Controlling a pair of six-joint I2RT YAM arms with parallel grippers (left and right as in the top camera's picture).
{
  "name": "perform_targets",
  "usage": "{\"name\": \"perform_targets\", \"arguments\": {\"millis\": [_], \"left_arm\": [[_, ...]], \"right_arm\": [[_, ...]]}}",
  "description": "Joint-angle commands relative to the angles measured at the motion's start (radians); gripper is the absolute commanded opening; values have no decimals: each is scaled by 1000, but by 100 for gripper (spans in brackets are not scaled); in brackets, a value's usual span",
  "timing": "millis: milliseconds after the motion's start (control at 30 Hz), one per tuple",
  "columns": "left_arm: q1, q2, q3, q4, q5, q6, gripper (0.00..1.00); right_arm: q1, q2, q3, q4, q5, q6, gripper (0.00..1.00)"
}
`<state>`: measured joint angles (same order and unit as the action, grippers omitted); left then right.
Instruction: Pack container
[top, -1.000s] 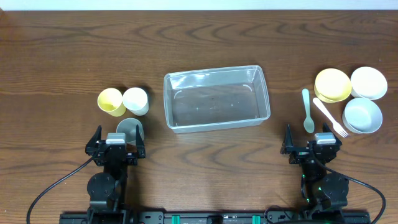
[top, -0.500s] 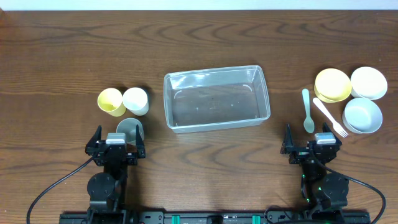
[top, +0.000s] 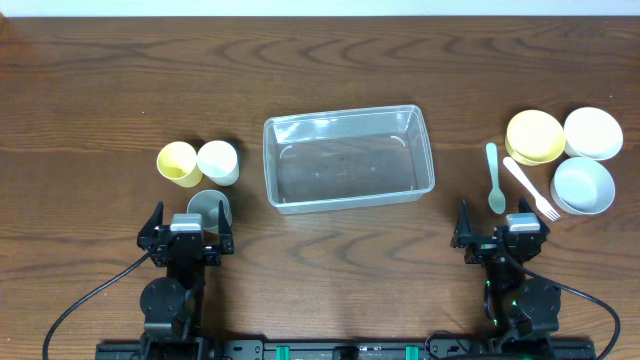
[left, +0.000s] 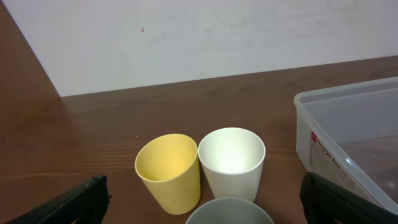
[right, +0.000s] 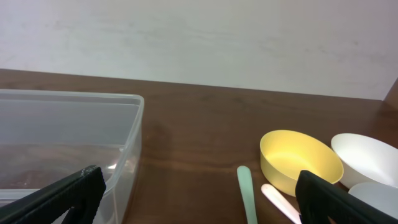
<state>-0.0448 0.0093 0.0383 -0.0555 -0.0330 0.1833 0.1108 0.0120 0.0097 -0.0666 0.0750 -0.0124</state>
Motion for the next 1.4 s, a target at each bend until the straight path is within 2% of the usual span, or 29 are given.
{"name": "perform_targets", "arguments": {"millis": [0,300,400,467,567,667,733,967,1100,1267,1367], "left_arm": [[3,-5,-34,-13,-1,-8,98],[3,-5,-34,-11,-2,-8,98],[3,-5,-34,-11,-1,-9,98],[3,-5,-34,2,-1,-69,98],[2,-4,-10,-13,-2,-208,98],[2,17,68,-105,-2,-350,98],[2,51,135,-159,-1,-388,98],[2,357,509,-413,-1,-389,98],[2,614,801,-659,17,-391,98],[2,915,1135,-1008,106,-391,98],[2,1026,1208,-1082,124,-392,98]], "right_arm": [[7,-7,-4,-2,-4,-15,99],[8,-7,-4,-5,-31,-10,99],[7,-6,-4,4,-55,73,99],[7,-6,-4,-5,-69,154,99],[7,11,2,-9,-113,197,99],[7,48,53,-45,-138,220,99],[7,83,110,-92,-154,229,99],[7,404,461,-354,-155,229,99],[7,656,720,-564,-159,224,99],[7,943,1007,-830,-162,176,99],[7,1056,1077,-899,-162,176,99]]}}
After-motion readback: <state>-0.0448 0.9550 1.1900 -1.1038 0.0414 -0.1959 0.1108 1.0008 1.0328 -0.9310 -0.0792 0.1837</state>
